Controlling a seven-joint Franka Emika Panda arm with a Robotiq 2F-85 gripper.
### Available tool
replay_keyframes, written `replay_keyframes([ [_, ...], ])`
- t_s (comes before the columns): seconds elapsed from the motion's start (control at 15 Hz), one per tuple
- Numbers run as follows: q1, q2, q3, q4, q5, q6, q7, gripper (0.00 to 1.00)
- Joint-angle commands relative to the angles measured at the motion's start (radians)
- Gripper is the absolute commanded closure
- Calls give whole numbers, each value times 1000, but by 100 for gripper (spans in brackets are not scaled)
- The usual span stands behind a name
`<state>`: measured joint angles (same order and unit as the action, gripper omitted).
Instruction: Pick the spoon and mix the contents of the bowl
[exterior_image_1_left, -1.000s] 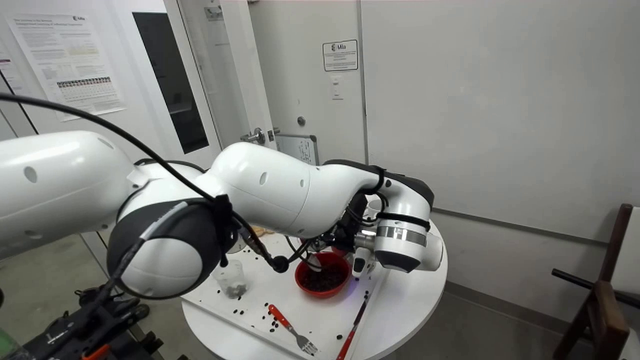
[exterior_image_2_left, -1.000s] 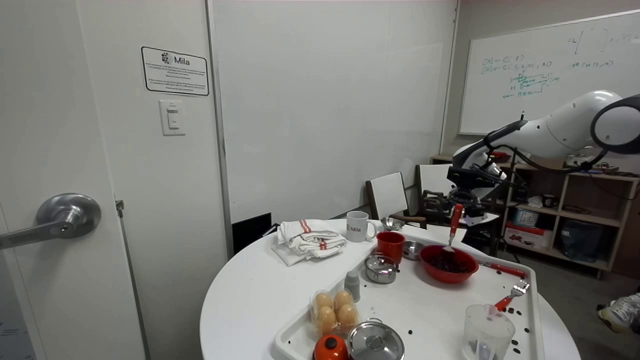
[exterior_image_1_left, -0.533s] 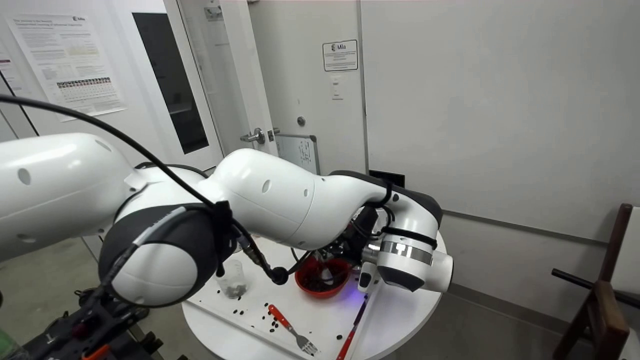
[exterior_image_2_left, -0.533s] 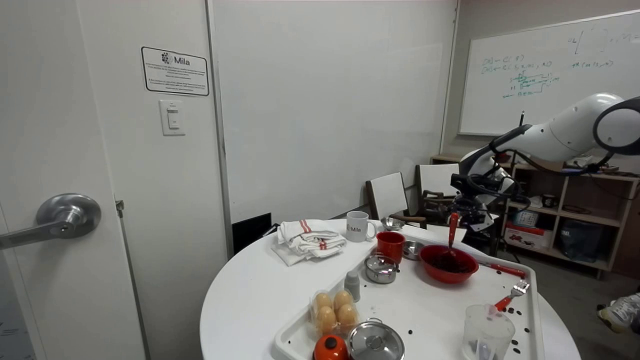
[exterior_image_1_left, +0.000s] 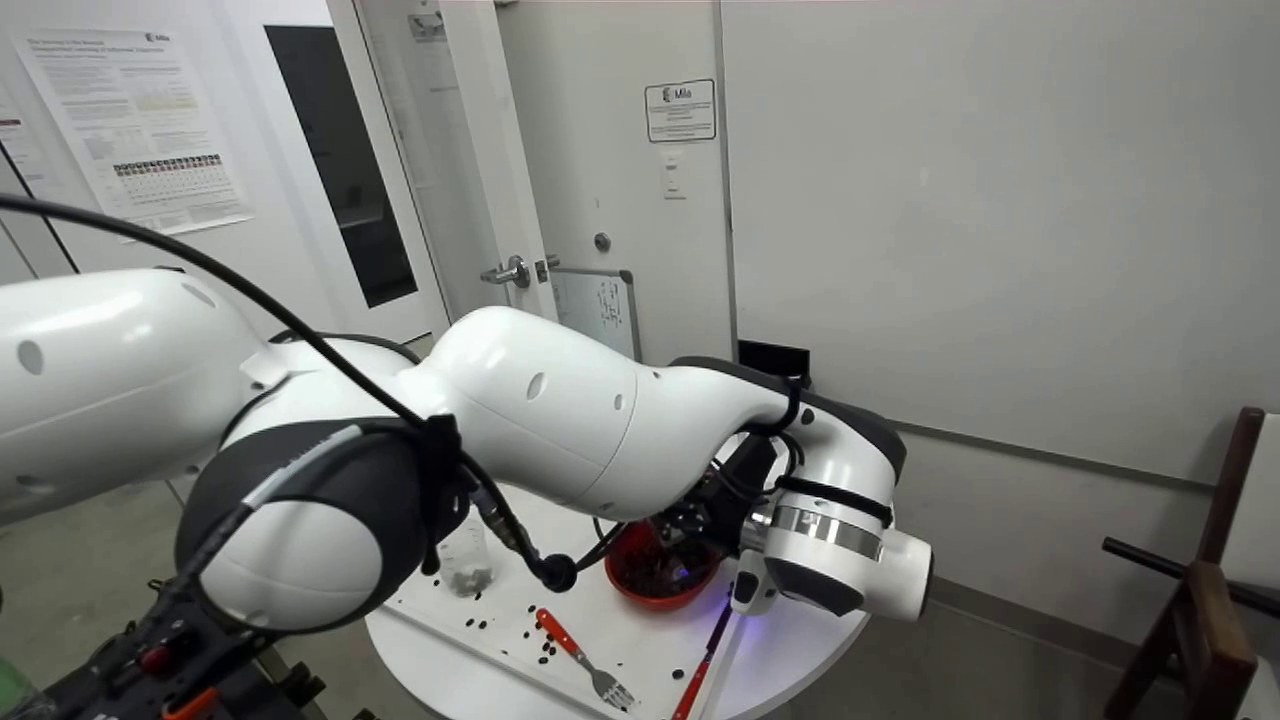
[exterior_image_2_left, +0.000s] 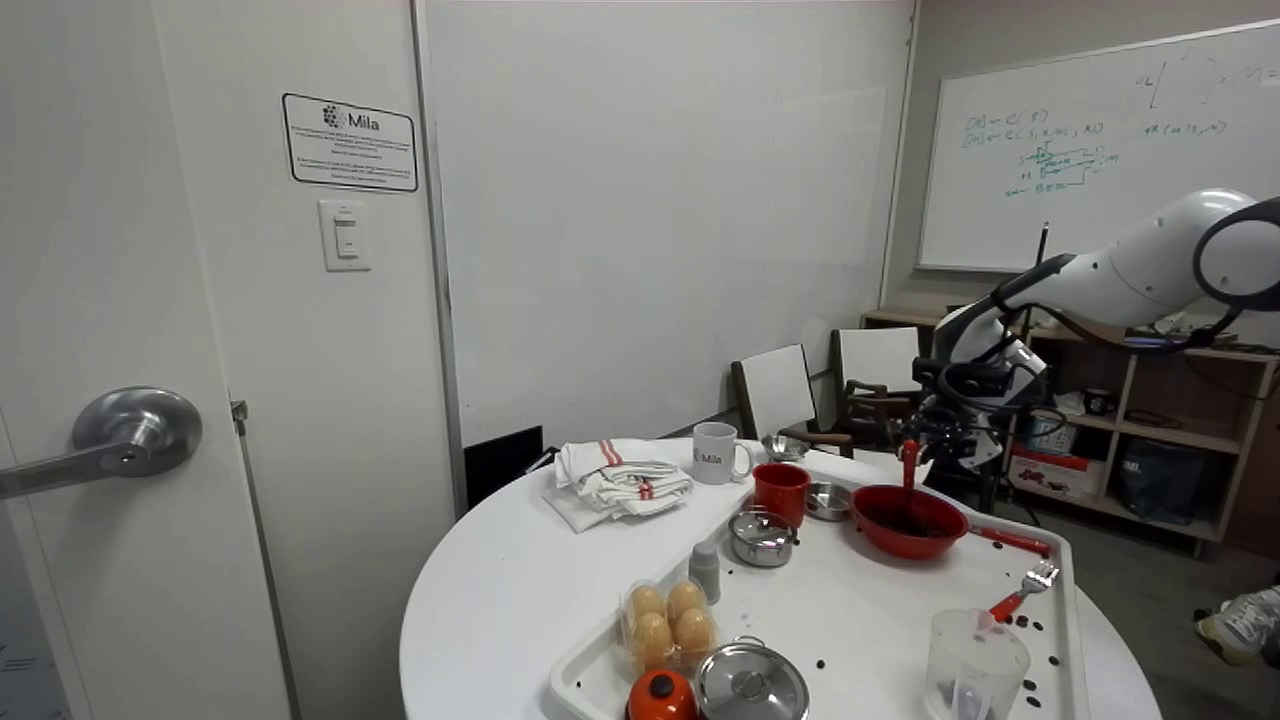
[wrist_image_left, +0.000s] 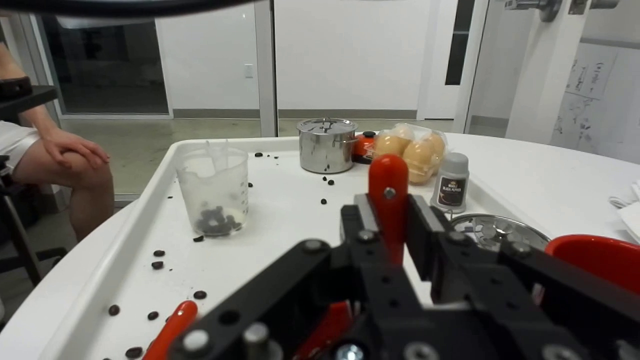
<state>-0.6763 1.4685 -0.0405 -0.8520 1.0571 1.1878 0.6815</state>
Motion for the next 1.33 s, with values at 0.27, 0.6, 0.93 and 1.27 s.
replay_keyframes([
  [0.27,97,-1,7,35,-35,-18,-31,93],
  [0.6,157,-2,-4,20,-90,-76,-78,93],
  [0.93,119,-1,-21,-11,-109,-116,-135,93],
  [1.27,55,-1,-26,13,-78,-103,-110,93],
])
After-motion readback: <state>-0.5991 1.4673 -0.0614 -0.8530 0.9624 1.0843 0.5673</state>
